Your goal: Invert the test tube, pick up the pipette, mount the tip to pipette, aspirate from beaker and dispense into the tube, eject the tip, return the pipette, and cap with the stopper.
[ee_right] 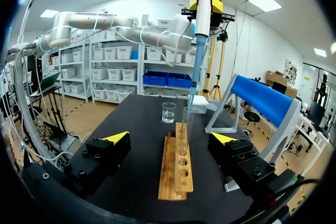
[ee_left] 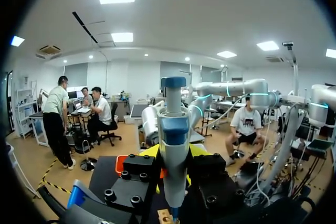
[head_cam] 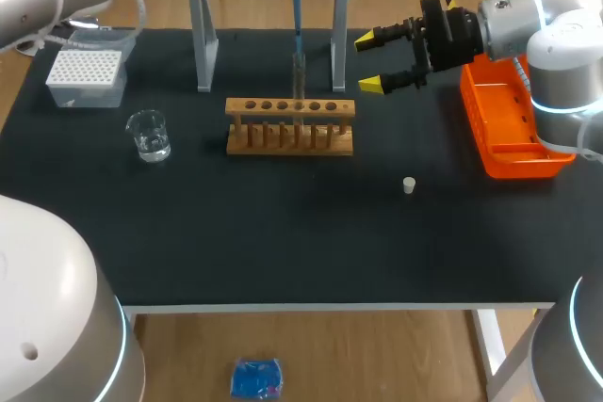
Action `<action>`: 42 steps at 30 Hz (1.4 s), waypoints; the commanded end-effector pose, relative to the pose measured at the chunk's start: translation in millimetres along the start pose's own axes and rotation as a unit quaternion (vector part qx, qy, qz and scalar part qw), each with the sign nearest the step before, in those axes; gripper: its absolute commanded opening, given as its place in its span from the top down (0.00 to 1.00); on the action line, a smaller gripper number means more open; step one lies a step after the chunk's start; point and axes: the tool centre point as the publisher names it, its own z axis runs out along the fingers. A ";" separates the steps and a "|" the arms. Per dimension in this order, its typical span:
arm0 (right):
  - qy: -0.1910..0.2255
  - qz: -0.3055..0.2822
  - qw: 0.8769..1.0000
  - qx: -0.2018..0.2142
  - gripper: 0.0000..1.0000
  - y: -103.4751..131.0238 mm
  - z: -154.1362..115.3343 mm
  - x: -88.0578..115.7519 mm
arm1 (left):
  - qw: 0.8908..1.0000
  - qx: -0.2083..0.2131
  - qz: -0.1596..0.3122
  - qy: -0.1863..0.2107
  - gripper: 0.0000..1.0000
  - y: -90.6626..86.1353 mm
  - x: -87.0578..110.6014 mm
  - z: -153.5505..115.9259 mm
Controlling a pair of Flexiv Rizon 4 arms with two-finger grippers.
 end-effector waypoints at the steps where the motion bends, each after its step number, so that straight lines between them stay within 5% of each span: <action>1: 0.001 0.000 1.000 0.000 0.00 -0.2 -0.3 -0.1 | 1.000 0.002 0.002 -0.007 1.00 1.7 3.1 1.3; 42: 0.001 0.000 1.000 0.000 0.00 -0.2 -0.3 -0.1 | 1.000 -0.002 0.000 -0.015 1.00 6.5 4.1 0.9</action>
